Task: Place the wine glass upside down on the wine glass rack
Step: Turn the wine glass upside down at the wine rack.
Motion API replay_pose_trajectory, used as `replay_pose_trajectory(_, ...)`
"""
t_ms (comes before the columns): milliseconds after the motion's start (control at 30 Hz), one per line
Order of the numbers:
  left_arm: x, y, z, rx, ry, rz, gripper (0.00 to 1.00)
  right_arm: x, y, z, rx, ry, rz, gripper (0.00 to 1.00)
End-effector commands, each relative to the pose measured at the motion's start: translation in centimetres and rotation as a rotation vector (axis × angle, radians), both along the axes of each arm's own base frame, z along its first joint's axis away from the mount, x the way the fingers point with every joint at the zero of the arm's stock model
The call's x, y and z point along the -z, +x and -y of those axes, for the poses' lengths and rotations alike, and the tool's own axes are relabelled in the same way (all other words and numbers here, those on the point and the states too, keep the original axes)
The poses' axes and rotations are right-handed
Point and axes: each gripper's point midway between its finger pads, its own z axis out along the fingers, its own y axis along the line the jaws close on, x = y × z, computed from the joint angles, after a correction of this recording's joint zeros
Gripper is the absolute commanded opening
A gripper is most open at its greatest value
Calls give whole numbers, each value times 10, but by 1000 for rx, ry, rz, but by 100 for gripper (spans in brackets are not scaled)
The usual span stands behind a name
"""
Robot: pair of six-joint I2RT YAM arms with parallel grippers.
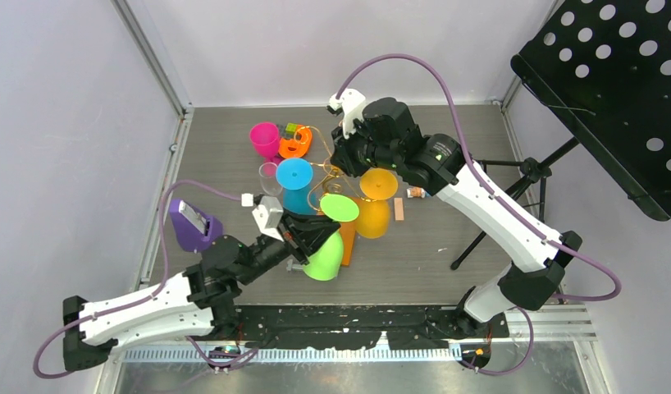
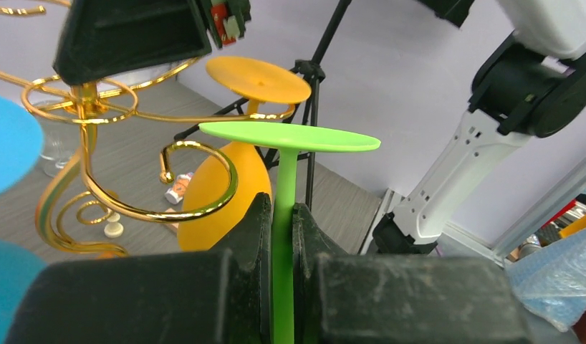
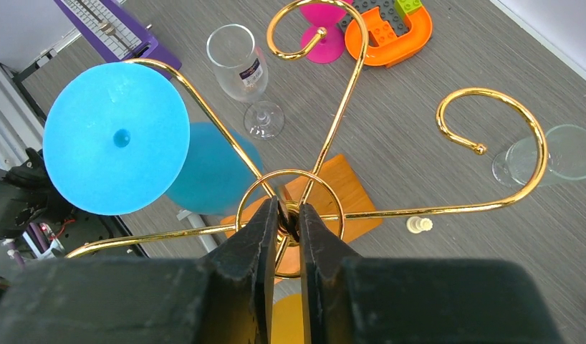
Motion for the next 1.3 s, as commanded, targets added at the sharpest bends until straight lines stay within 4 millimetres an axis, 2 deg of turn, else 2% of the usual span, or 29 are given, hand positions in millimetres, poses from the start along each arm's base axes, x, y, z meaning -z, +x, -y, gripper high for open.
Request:
replay_pose_trajectory(0,-19,11,-3,-75,-111,61,0,-10,2,8,51,24,16,6)
replay_pose_trajectory(100,-10,16,-2,-100,-123,57,0,-8,2,8,51,23,10,6)
replay_pose_trajectory(367,-12,32,-13,-210,-182,102,0,-8,2,5,46,25,6,6)
replay_pose_trajectory(667,1,51,-26,-345,-169,74,0,-7,1,6,42,24,3,6)
replay_pose_trajectory(800,-4,59,-30,-403,-153,86,0,-8,1,5,40,26,3,6)
replay_pose_trajectory(1067,-15,67,-25,-438,-156,100,0,-7,-1,6,37,26,-1,6)
replay_pose_trajectory(1267,-9,68,-33,-461,-166,84,0,-6,-1,7,38,19,5,6)
